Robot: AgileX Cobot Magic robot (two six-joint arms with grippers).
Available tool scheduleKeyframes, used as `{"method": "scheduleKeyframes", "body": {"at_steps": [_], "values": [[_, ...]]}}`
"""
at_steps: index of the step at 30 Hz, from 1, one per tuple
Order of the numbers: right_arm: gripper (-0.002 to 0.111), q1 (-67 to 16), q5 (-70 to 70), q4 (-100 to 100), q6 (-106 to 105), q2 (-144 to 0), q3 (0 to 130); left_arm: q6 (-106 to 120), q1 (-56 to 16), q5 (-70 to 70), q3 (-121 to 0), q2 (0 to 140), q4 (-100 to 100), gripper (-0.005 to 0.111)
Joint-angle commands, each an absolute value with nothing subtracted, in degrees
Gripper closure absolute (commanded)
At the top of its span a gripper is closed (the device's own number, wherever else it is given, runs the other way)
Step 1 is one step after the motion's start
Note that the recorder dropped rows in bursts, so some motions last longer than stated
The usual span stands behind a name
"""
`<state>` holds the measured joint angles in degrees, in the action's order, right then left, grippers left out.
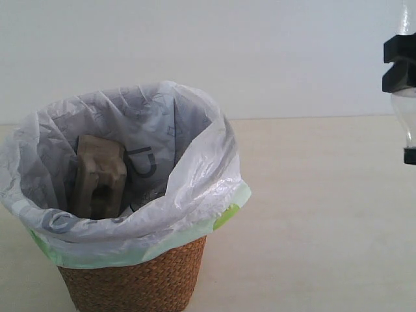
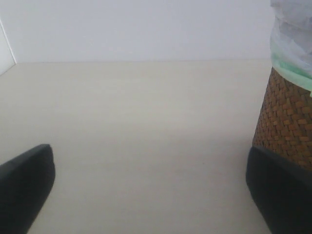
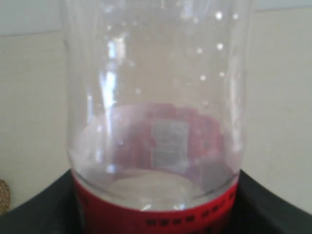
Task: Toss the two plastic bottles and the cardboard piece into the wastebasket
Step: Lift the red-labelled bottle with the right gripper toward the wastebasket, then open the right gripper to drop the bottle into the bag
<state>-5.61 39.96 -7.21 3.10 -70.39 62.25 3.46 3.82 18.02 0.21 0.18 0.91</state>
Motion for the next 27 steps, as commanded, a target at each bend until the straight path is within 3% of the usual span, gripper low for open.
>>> {"method": "scheduleKeyframes", "body": {"at_steps": [1, 9, 14, 19, 22, 25, 26, 27], "values": [[0.108, -5.14, 44.06, -5.40, 5.91, -72.30, 62.28, 2.96, 3.41, 17.57, 0.00, 0.00, 1.02, -0.001], [0.108, -5.74, 41.57, -11.37, 3.22, -73.27, 61.82, 2.96, 3.41, 17.57, 0.00, 0.00, 1.02, -0.001], [0.108, -12.22, 39.22, -44.85, -21.87, -75.28, 65.24, 2.96, 3.41, 17.57, 0.00, 0.00, 1.02, -0.001], [0.106, -22.19, 45.43, -73.85, -40.45, -78.41, 76.32, 2.96, 3.41, 17.57, 0.00, 0.00, 1.02, -0.001], [0.082, -26.24, 45.78, -74.40, -36.32, -81.14, 83.41, 2.96, 3.41, 17.57, 0.00, 0.00, 1.02, -0.001], [0.032, -27.13, 47.28, -74.28, -31.52, -84.05, 87.72, 2.96, 3.41, 17.57, 0.00, 0.00, 1.02, -0.001], [0.026, -27.13, 47.92, -73.79, -30.01, -84.78, 88.11, 2.96, 3.41, 17.57, 0.00, 0.00, 1.02, -0.001], [0.027, -27.13, 48.32, -73.19, -29.35, -85.28, 88.11, 2.96, 3.41, 17.57, 0.00, 0.00, 1.02, -0.001]]}}
